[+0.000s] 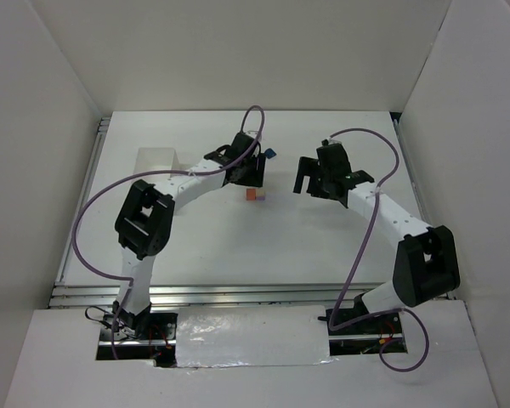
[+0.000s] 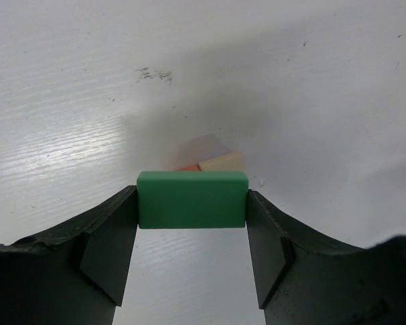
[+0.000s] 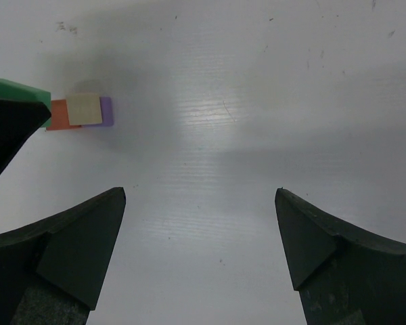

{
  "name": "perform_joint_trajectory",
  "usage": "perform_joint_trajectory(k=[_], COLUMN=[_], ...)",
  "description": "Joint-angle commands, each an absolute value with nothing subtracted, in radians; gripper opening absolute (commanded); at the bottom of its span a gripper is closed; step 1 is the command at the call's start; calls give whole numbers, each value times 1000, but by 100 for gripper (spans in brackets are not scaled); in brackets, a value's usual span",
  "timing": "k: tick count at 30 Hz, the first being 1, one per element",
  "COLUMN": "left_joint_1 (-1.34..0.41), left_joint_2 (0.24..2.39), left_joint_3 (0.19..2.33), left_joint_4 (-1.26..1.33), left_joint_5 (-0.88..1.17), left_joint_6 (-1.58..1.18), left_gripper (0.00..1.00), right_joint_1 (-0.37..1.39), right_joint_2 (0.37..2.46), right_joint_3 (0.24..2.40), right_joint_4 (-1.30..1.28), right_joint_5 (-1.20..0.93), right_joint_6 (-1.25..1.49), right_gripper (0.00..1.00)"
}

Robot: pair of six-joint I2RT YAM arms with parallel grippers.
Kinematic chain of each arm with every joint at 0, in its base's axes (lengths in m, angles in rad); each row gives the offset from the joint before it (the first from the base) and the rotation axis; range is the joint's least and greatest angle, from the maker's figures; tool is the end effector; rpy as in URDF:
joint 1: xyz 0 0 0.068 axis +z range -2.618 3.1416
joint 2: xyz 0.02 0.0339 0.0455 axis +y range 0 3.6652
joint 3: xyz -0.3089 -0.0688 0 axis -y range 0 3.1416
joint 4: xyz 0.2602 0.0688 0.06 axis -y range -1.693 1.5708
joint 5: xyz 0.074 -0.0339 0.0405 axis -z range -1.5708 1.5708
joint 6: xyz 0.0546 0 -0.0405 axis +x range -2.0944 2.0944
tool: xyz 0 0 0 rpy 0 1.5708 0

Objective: Build the wood block tower

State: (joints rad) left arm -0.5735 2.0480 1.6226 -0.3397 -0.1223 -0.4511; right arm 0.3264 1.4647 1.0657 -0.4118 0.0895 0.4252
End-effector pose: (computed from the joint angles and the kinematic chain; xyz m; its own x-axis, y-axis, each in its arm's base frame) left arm 0.4372 -0.2744 0.2464 -0.7261 -0.0461 -0.6860 0.1645 0.9571 -0.2384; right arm 0.3225 0.1040 0.2818 -0.7331 0.1856 -0.6543 0.0454 0.9733 0.2252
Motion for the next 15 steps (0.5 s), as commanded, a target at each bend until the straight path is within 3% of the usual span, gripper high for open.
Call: perform_joint_trajectory(k=[1,15], left_joint_1=[-595,-635], left_joint_2=[2069,2129], left_joint_3=[1677,1730], left_joint_4=[-344,-416], left_joint_5=[-161,-301], left_joint_6=[-492,-647], left_gripper=[71,72], right_joint_1=[311,282], right_joint_2=[1390,1359], right_joint_3=[1037,1006], right_joint_4=[-379,-364], right_joint_5=[83,55], right_joint_6=[408,408], right_gripper=[100,100])
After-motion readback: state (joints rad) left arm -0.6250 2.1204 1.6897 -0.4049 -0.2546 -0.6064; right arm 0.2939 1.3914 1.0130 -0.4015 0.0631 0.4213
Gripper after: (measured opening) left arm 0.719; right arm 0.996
